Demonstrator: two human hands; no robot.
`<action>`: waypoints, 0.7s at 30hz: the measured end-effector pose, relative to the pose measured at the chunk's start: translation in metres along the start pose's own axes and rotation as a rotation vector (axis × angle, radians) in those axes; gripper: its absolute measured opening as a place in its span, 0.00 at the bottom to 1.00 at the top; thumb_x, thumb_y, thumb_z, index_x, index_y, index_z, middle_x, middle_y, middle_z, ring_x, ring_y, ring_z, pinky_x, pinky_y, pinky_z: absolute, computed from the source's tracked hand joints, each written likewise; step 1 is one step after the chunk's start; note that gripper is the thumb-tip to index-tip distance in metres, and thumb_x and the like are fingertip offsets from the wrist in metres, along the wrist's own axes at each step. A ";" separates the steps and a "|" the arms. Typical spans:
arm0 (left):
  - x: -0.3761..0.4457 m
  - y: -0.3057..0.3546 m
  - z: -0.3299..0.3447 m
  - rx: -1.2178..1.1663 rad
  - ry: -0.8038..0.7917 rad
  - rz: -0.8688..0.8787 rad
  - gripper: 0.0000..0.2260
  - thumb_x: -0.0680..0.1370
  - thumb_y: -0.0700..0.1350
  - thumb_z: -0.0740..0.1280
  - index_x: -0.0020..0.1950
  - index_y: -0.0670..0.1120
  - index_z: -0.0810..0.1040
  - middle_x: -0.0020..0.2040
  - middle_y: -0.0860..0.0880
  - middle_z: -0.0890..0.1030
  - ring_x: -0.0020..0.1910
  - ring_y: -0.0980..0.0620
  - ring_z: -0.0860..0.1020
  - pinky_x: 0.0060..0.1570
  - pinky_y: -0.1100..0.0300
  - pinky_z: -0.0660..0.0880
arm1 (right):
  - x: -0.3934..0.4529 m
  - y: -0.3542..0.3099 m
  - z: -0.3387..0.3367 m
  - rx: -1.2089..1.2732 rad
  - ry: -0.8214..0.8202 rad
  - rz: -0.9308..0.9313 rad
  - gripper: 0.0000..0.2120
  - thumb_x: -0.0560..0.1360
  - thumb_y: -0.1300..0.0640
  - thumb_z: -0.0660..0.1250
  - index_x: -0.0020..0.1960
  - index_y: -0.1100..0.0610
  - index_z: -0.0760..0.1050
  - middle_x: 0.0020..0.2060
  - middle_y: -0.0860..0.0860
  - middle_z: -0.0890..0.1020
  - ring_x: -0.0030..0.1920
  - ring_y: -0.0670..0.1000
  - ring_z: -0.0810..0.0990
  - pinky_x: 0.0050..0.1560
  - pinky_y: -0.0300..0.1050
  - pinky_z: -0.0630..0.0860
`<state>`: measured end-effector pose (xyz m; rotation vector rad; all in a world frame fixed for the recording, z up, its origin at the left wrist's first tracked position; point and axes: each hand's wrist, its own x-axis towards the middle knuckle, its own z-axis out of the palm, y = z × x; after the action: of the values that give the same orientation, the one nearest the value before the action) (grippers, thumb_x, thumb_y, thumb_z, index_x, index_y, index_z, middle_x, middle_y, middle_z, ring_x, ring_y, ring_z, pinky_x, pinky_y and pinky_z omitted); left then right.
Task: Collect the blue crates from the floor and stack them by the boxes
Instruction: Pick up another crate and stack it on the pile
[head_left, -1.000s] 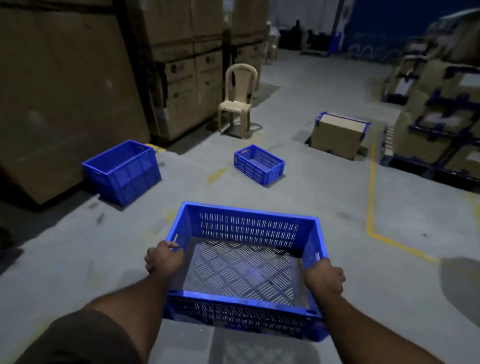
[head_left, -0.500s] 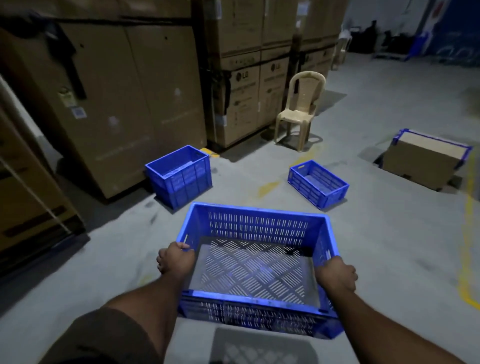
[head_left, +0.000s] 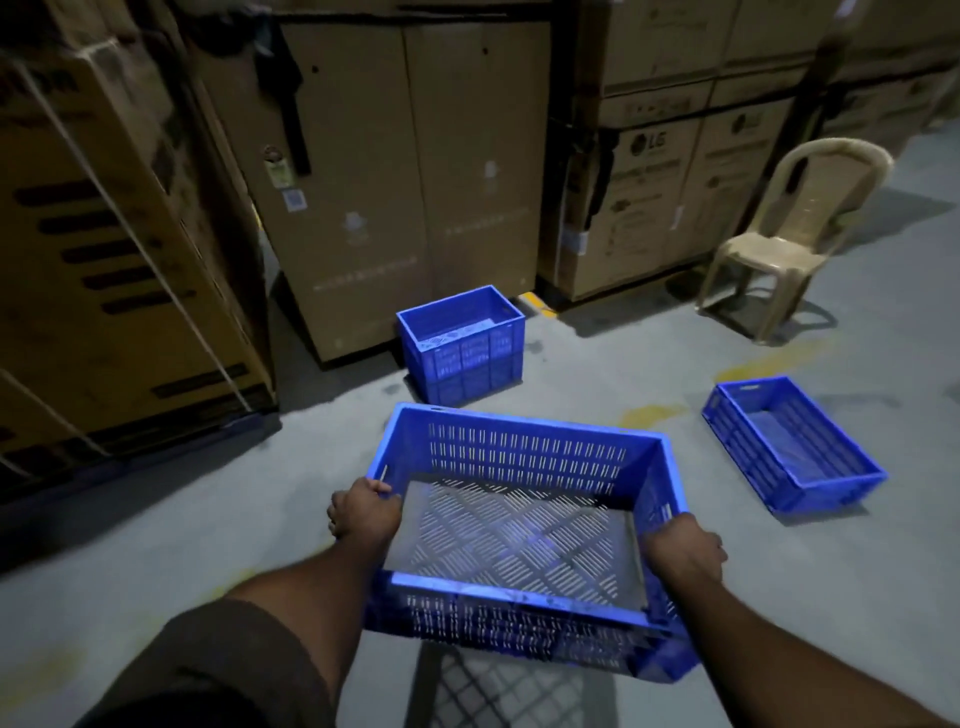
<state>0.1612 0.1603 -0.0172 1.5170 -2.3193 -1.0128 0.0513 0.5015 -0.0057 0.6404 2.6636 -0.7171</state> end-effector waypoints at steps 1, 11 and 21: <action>0.005 0.009 0.005 -0.001 0.014 -0.018 0.06 0.68 0.48 0.73 0.39 0.54 0.76 0.53 0.42 0.78 0.54 0.38 0.77 0.58 0.49 0.75 | 0.014 -0.011 -0.005 -0.011 -0.001 -0.018 0.24 0.72 0.52 0.67 0.65 0.60 0.70 0.61 0.66 0.70 0.61 0.65 0.71 0.58 0.56 0.73; 0.082 0.091 0.075 -0.017 0.064 -0.108 0.06 0.68 0.49 0.72 0.39 0.53 0.76 0.53 0.42 0.77 0.54 0.38 0.76 0.57 0.50 0.75 | 0.144 -0.112 -0.019 -0.089 -0.013 -0.113 0.23 0.71 0.52 0.68 0.63 0.60 0.71 0.59 0.65 0.72 0.58 0.65 0.73 0.55 0.54 0.75; 0.231 0.182 0.162 -0.098 0.019 -0.209 0.05 0.68 0.47 0.71 0.40 0.53 0.76 0.53 0.41 0.78 0.55 0.38 0.76 0.57 0.51 0.74 | 0.294 -0.261 0.004 -0.177 -0.025 -0.157 0.23 0.71 0.52 0.68 0.62 0.61 0.71 0.58 0.66 0.75 0.59 0.65 0.74 0.56 0.52 0.74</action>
<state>-0.1593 0.0757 -0.0700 1.7481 -2.0987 -1.1367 -0.3271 0.3969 -0.0227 0.3774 2.7363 -0.5163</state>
